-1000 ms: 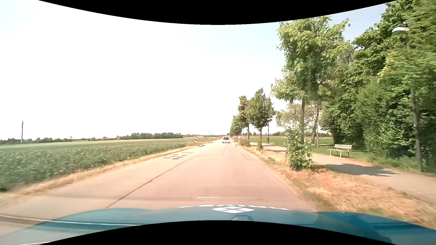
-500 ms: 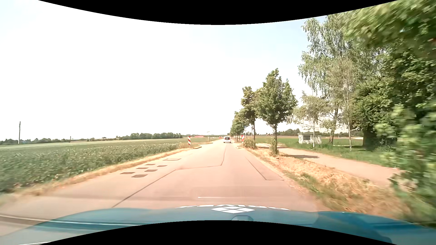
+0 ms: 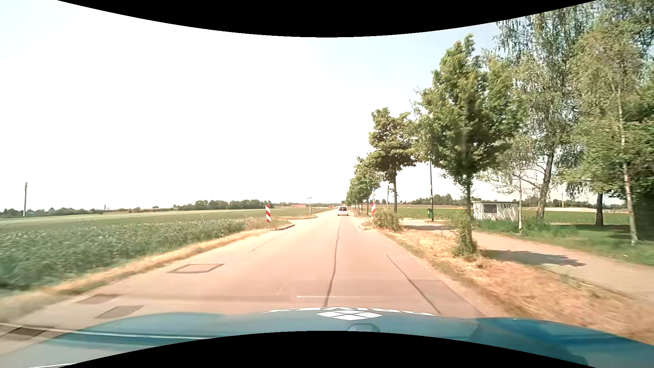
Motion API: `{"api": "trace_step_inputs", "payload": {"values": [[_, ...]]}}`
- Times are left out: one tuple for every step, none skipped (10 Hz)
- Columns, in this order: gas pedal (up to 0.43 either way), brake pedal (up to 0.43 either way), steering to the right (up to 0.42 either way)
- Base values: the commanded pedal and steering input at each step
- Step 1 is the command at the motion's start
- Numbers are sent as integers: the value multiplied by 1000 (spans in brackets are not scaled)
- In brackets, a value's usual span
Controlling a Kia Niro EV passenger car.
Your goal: Follow the waypoints while adhering to traffic rules and regulations
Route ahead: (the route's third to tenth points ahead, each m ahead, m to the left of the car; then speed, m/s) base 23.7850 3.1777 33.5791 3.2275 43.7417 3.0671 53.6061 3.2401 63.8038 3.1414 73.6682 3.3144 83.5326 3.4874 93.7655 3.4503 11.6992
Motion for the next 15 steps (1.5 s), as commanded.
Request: {"api": "trace_step_inputs", "payload": {"values": [[189, 0, -4], [189, 0, -4], [177, 0, -4], [177, 0, -4], [169, 0, -4], [169, 0, -3], [169, 0, -1], [169, 0, 2], [169, 0, 3], [157, 0, 6], [157, 0, 7], [150, 0, 6], [138, 0, 6], [138, 0, 5], [138, 0, 5]]}}
